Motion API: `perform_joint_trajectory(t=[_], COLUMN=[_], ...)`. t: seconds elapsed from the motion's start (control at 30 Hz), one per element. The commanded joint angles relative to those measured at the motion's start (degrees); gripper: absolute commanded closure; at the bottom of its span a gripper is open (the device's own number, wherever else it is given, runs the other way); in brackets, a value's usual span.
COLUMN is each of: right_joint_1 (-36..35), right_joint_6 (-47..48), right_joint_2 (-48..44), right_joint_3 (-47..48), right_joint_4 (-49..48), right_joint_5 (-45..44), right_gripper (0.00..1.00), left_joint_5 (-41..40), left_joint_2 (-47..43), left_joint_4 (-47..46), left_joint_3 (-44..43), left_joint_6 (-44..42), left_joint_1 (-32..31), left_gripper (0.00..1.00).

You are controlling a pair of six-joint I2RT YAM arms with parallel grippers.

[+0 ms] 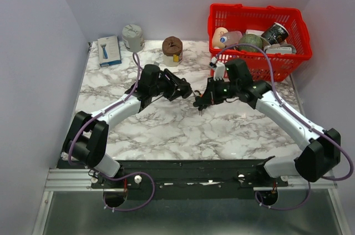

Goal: Unlock with the key

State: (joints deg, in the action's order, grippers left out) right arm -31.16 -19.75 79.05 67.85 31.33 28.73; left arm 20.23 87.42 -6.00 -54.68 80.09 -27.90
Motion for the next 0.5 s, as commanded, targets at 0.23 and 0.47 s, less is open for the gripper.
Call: perform_joint_trajectory(t=[0.23,0.47], right_joint_1=[-1.0,-1.0], right_joint_6=[-2.6,-4.2], right_joint_2=[8.5,7.5], right_joint_3=[5.6,5.4], right_joint_4=[7.8,7.9], right_joint_5=[4.1,-0.7], right_gripper=[0.99,0.99], left_joint_5=[1.0,0.2], left_joint_2=[-3.0,-4.0], left_joint_4=[-5.0,-3.6], left_joint_3=[-1.0,0.0], left_joint_6=[8.6,8.4], left_joint_1=[0.2,0.3], left_gripper=[1.0,1.0])
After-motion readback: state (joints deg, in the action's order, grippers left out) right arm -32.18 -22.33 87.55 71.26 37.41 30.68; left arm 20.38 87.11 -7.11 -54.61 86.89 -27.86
